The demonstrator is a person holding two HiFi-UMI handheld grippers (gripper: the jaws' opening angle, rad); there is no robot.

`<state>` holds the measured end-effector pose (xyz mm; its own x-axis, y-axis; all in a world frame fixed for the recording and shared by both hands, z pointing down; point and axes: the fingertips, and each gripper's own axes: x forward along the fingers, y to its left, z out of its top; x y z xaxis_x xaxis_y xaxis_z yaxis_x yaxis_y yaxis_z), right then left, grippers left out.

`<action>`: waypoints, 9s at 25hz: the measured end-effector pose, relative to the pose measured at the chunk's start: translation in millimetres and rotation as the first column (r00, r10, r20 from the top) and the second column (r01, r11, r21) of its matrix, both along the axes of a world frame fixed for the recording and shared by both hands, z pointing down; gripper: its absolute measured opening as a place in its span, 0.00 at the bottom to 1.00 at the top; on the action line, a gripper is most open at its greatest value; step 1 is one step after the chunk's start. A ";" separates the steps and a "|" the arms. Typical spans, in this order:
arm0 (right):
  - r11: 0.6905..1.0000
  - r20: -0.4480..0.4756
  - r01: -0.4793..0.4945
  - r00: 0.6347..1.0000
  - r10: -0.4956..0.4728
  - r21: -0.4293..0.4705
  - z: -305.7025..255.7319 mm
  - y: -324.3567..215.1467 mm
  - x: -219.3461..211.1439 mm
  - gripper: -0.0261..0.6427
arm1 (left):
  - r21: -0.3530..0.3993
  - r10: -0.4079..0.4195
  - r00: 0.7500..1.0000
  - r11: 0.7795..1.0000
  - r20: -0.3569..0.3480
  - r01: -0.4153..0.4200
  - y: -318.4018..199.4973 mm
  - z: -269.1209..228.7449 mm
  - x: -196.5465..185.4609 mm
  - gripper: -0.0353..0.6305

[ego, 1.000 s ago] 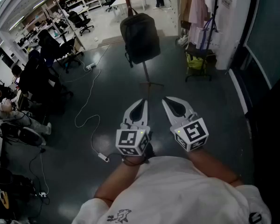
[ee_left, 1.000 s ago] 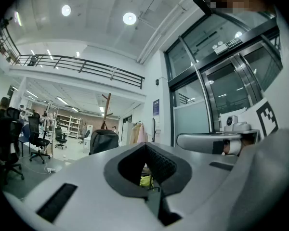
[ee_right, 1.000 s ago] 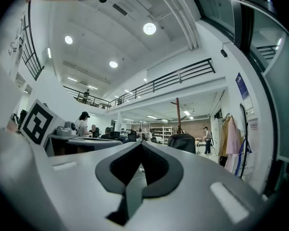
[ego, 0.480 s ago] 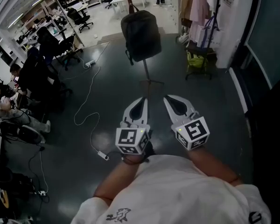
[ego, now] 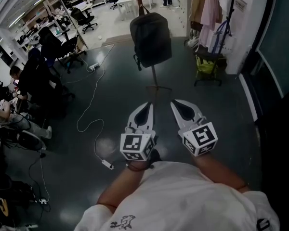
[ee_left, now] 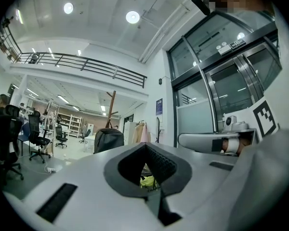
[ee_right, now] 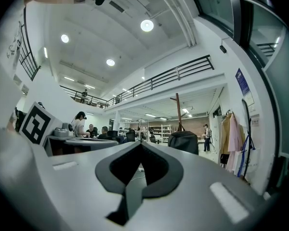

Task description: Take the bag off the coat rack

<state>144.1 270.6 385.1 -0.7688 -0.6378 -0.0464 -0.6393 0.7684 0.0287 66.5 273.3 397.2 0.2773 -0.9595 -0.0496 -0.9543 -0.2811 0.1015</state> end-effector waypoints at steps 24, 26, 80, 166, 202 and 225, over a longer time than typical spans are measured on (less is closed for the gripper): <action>0.991 0.006 -0.129 0.992 0.129 -0.038 -9.2 -192.2 -137.4 0.03 | -0.001 0.144 0.990 0.990 0.011 -0.144 -195.5 -22.5 -136.1 0.06; 0.990 0.003 -0.130 0.991 0.130 -0.048 -6.6 -199.6 -142.4 0.03 | -0.002 0.147 0.989 0.989 0.008 -0.147 -202.5 -21.5 -141.5 0.06; 0.985 -0.028 0.130 0.991 -0.134 -0.113 32.3 -528.4 -109.4 0.03 | -0.070 -0.006 0.999 0.998 -0.040 0.004 -522.2 10.4 -90.8 0.06; 0.993 -0.151 0.084 0.984 -0.095 -0.078 -54.2 -845.4 -250.9 0.17 | 0.005 0.143 0.987 0.990 -0.069 -0.143 -808.0 -75.6 -270.5 0.06; 0.986 -0.133 0.155 0.978 -0.163 -0.068 -51.2 -857.0 -265.2 0.08 | -0.040 0.121 0.990 0.991 -0.073 -0.124 -821.0 -61.3 -259.3 0.06; 0.997 -0.002 -0.067 0.998 0.067 -0.035 -88.6 -774.4 -251.7 0.08 | 0.035 0.278 0.959 0.961 -0.050 -0.276 -728.7 -99.0 -270.2 0.06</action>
